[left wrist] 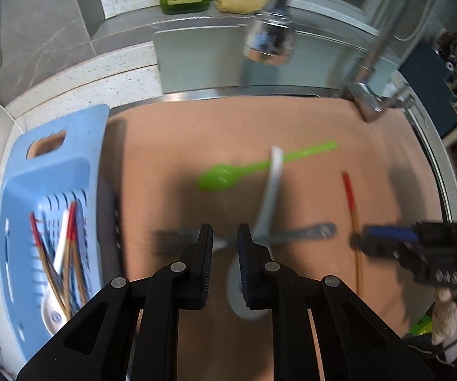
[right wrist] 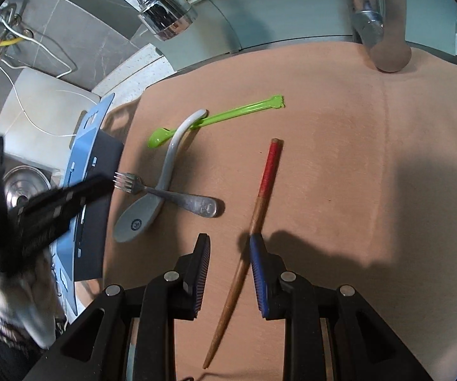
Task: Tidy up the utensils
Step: 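Move both open tools back over the fork and white spoon, then grasp the metal fork handle with the left tool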
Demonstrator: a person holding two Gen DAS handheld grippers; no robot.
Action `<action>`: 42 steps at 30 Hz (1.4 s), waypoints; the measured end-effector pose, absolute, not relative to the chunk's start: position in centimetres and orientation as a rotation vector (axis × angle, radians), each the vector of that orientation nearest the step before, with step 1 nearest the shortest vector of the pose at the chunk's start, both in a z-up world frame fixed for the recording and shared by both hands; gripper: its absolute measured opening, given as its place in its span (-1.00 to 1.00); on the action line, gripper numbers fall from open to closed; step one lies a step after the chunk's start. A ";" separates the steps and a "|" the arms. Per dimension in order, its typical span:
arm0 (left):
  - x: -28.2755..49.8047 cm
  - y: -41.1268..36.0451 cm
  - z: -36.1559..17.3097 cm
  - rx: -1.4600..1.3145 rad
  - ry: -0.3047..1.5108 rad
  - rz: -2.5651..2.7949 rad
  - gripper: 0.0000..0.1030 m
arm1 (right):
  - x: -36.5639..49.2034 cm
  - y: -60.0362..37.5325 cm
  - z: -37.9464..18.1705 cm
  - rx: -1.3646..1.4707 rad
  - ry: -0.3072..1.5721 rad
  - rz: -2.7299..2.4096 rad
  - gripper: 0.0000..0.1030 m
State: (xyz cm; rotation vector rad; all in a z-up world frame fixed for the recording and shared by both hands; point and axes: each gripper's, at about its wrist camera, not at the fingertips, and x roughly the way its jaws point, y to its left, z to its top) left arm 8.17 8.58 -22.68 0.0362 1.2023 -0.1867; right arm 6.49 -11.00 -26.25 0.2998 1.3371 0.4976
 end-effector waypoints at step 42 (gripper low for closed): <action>4.8 5.9 -27.7 -0.002 1.386 -0.303 -0.56 | 10.8 -8.0 -29.5 0.511 1.428 0.573 -0.47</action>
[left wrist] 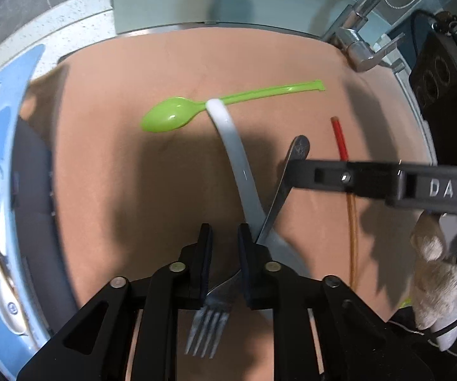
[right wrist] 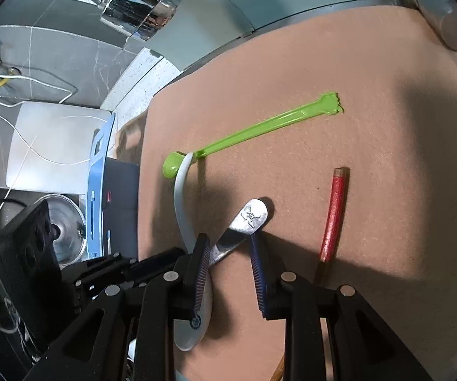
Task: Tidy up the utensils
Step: 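Grasp the metal fork handle with the left tool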
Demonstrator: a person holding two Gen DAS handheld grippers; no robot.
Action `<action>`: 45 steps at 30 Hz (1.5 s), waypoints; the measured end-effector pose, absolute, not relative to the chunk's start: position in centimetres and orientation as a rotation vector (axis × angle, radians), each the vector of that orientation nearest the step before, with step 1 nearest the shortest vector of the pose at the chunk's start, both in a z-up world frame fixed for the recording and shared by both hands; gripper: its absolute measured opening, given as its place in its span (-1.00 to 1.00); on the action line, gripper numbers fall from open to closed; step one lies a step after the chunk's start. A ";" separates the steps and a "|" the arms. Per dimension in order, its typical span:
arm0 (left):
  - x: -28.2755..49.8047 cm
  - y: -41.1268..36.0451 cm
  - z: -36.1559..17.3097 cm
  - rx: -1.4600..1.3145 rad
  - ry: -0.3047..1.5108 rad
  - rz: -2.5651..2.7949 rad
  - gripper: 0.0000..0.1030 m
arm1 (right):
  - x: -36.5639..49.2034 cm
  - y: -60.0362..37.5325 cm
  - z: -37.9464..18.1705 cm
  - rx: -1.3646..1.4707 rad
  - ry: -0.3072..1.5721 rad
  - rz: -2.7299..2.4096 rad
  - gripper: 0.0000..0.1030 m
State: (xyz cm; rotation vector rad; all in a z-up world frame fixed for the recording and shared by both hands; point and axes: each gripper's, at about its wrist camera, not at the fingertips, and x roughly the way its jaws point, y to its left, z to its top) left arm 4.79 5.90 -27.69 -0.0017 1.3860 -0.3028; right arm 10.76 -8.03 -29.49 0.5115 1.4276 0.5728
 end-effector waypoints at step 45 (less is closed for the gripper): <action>-1.3 4.6 -25.6 0.325 1.359 -0.408 -0.89 | 10.7 -7.2 -27.4 0.572 1.395 0.537 -0.88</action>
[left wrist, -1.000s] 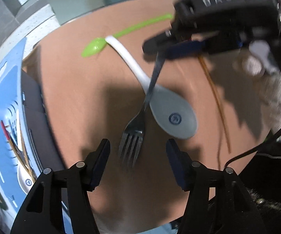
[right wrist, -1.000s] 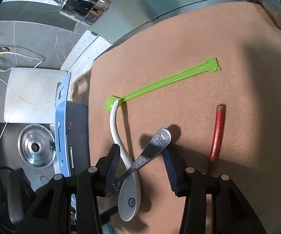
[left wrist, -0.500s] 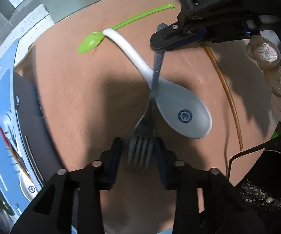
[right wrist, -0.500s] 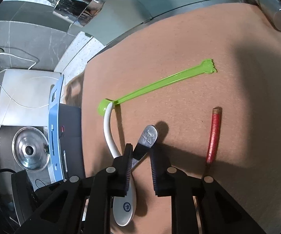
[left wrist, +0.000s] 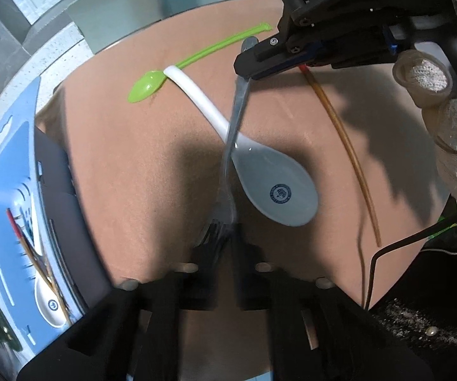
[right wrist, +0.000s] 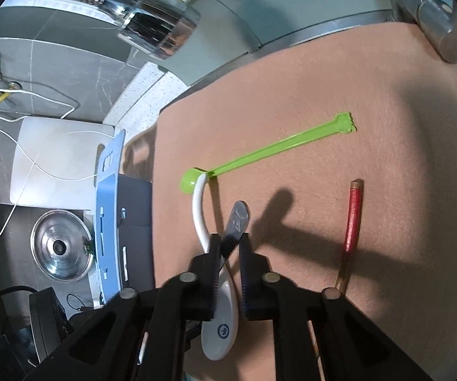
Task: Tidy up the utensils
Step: 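Grasp the metal fork handle with the left tool, then lift the fork and carry it into the blue basket with the left tool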
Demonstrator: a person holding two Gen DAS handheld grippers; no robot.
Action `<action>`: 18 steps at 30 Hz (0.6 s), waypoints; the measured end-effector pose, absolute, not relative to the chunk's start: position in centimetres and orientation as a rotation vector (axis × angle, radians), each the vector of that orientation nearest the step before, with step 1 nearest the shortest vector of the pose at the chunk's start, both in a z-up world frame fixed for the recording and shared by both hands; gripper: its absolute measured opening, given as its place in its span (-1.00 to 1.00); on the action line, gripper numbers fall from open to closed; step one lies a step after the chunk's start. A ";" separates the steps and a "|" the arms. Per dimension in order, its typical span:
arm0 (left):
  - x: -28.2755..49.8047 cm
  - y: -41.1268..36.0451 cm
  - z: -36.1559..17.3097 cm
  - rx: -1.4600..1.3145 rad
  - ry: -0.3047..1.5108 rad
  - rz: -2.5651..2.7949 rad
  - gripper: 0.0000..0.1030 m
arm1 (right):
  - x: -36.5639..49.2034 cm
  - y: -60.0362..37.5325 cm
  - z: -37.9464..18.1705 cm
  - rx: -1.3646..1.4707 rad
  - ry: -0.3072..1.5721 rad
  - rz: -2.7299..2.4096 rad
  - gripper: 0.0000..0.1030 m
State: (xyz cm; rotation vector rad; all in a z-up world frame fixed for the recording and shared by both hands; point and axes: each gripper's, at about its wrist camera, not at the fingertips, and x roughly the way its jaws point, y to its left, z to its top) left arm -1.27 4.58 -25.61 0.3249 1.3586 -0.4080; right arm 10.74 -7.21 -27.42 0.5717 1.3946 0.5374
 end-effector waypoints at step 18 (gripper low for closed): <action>-2.2 4.1 -24.9 0.327 1.336 -0.389 -0.27 | 10.8 -6.2 -27.2 0.554 1.400 0.487 -0.89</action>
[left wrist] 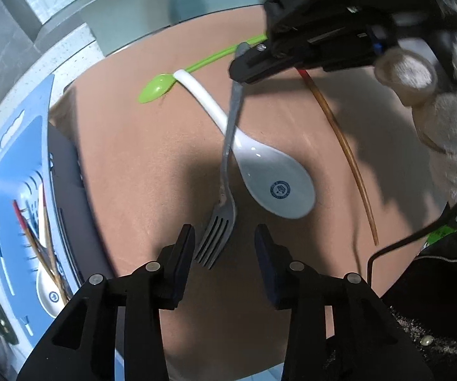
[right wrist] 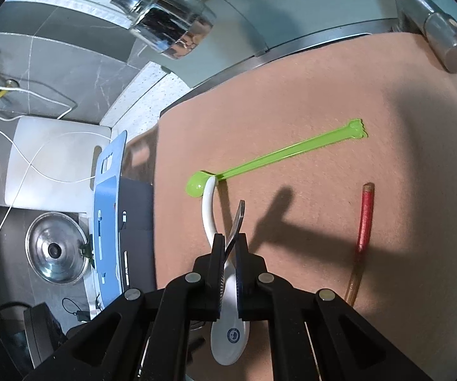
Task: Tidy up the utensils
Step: 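Lift the fork and carry it into the blue basket with the left tool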
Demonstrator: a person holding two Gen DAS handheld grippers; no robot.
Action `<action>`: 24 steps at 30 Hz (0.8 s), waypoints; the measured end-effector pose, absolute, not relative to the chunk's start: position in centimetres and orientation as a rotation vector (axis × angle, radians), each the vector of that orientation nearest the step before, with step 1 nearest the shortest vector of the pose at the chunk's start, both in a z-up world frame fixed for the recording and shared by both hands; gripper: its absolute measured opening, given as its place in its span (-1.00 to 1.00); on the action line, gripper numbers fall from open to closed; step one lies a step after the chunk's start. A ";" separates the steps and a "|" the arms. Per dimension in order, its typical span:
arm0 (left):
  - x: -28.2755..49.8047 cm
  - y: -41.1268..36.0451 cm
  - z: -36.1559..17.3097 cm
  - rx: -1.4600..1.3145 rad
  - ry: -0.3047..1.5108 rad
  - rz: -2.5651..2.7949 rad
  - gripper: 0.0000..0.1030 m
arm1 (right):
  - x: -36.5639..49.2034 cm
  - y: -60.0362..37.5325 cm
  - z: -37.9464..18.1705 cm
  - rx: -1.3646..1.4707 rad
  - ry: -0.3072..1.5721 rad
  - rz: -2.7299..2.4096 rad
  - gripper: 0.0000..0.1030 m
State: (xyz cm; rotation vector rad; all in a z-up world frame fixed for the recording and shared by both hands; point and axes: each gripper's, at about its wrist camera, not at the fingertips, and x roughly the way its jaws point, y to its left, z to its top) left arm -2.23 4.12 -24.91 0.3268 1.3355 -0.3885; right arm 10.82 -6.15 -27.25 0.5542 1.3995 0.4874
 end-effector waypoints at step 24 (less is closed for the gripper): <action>-3.8 4.2 -22.6 0.409 1.241 -0.381 -0.83 | 10.9 -5.1 -25.0 0.676 1.400 0.506 -0.90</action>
